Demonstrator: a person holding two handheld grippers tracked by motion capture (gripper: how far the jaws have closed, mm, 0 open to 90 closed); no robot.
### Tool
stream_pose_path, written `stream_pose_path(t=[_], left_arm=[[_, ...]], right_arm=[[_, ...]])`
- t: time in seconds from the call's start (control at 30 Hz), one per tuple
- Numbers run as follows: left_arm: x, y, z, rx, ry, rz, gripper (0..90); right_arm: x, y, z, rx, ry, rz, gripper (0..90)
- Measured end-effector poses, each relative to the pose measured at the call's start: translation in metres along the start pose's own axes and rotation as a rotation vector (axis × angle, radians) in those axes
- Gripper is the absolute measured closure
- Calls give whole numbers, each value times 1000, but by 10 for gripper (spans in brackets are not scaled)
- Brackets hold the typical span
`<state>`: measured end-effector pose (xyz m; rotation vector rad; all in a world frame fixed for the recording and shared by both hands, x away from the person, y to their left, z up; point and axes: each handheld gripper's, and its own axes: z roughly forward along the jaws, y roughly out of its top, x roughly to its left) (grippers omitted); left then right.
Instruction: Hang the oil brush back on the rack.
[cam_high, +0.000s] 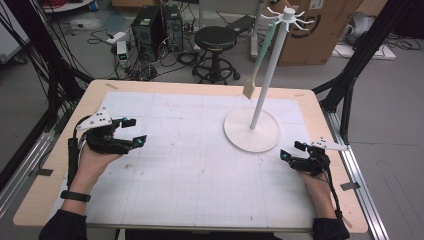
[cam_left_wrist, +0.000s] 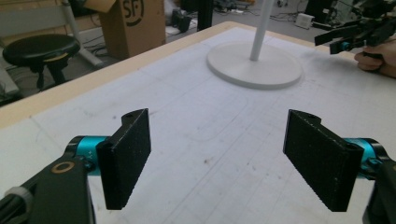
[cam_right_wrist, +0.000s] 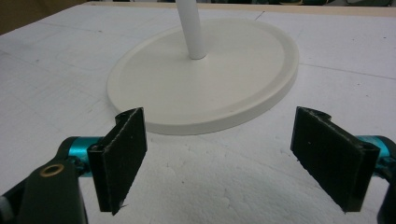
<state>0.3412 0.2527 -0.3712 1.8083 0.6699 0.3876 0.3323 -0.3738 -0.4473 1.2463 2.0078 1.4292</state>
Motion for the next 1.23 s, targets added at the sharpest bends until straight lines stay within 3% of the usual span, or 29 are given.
stream_pose_path(t=[0.23, 0.33, 0.53, 0.87, 1.23], left_arm=[[8, -27, -4, -23, 28, -39, 204], [10, -33, -4, -5, 40, -49, 195], [7, -34, 0, -20, 39, -46, 188], [5, -35, 1, 6, 58, -44, 185], [4, -35, 2, 0, 43, -50, 185]], right_arm=[[0, 0, 0, 0, 0, -2, 178], [0, 0, 0, -2, 0, -1, 178], [0, 0, 0, 0, -3, 2, 178], [0, 0, 0, 0, -4, 1, 178], [0, 0, 0, -1, -3, 4, 178]])
